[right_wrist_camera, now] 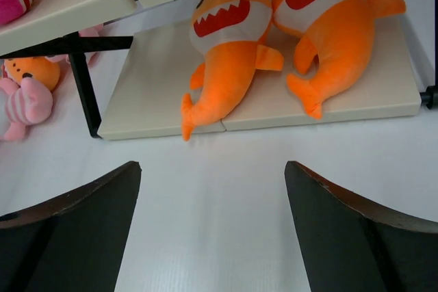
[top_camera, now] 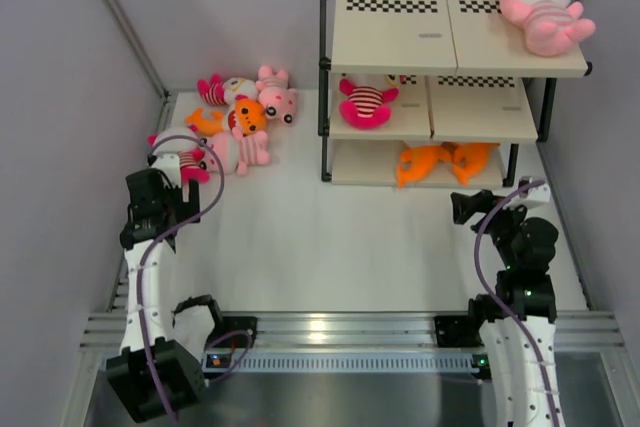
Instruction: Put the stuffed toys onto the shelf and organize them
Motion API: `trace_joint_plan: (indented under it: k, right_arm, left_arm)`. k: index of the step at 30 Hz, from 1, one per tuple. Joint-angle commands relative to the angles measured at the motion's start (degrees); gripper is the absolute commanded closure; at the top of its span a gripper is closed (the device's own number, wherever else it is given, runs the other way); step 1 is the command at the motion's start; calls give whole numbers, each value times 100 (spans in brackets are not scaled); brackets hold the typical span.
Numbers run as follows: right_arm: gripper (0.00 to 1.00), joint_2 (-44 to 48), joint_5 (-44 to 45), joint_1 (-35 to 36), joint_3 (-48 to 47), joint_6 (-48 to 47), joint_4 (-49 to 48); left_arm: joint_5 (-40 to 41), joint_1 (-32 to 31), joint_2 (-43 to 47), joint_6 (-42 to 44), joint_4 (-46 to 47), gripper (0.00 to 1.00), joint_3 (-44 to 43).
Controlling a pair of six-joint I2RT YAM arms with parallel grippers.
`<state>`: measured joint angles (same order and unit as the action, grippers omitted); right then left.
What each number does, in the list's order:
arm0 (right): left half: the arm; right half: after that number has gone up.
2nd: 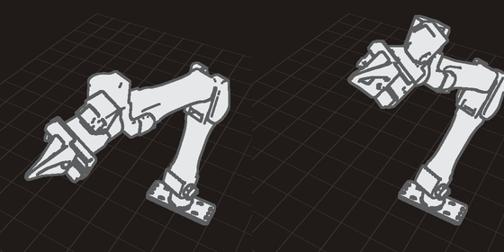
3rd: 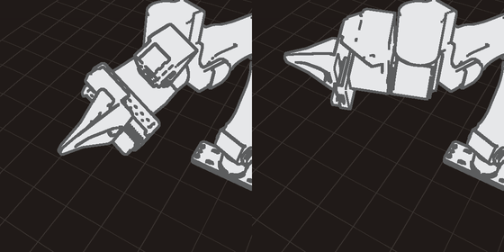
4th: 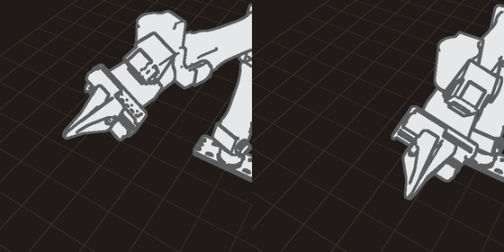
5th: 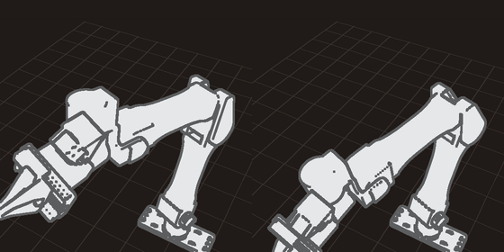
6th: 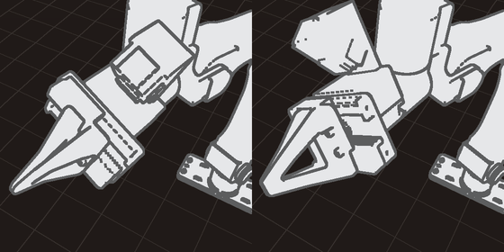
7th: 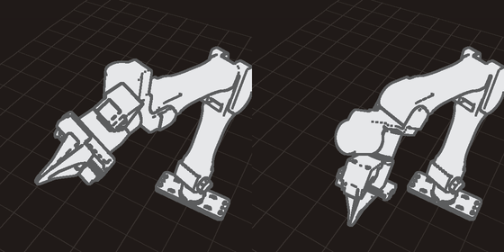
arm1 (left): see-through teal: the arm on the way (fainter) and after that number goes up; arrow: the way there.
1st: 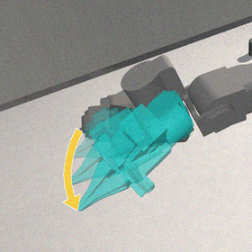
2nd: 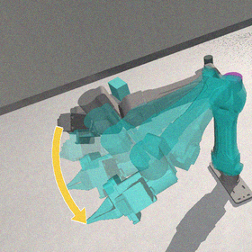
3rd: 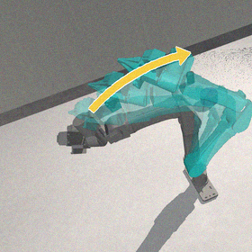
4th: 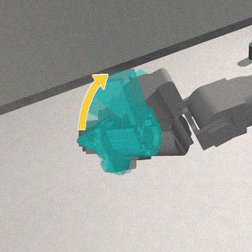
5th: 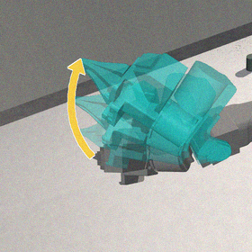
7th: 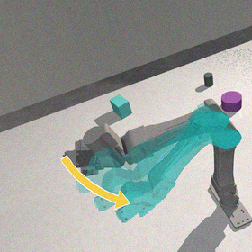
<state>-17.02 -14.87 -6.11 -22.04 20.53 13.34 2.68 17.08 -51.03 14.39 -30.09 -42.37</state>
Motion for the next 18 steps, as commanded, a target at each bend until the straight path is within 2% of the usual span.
trace_joint_plan:
  k: [1,6,7,8,9,10,11,12,13,15,16,18]
  right_arm:
    - [13,163,178,48,16,-155,-52]
    - [13,207,196,48,112,-190,-77]
    - [12,216,187,48,156,-199,-78]
    - [12,216,187,48,165,-199,-95]
    - [12,225,187,48,174,-225,-95]
    - [12,242,204,48,191,-225,-95]
    - [12,243,204,48,192,-234,-86]
    - [12,243,204,40,183,-252,-78]
    - [12,260,204,40,174,-252,-69]
    - [12,278,204,40,156,-260,-51]
    - [12,278,195,48,148,-260,-34]
    - [12,260,213,48,148,-269,-51]
  left_arm:
    - [-31,-12,58,143,319,1,10]
    - [189,-3,-424,1502,537,1,-33]
    - [-46,6,-626,1540,478,1,-235]
    - [-231,-3,-863,1549,338,2,-820]
    - [-615,-3,-1370,1523,-11,1,-1130]
    - [-967,-3,-1575,1531,-137,1,-1394]
    - [-1710,-29,-1777,1523,-207,1,-1823]
    - [-1962,-56,-2006,1610,-208,2,-1949]
    - [-2086,-291,-2121,1671,-199,1,-2064]
    - [-1755,-748,-2489,1865,-51,1,-2258]
    - [-1440,-1290,-2657,1839,255,1,-2310]
    - [-1322,-1593,-3356,1595,354,1,-2599]
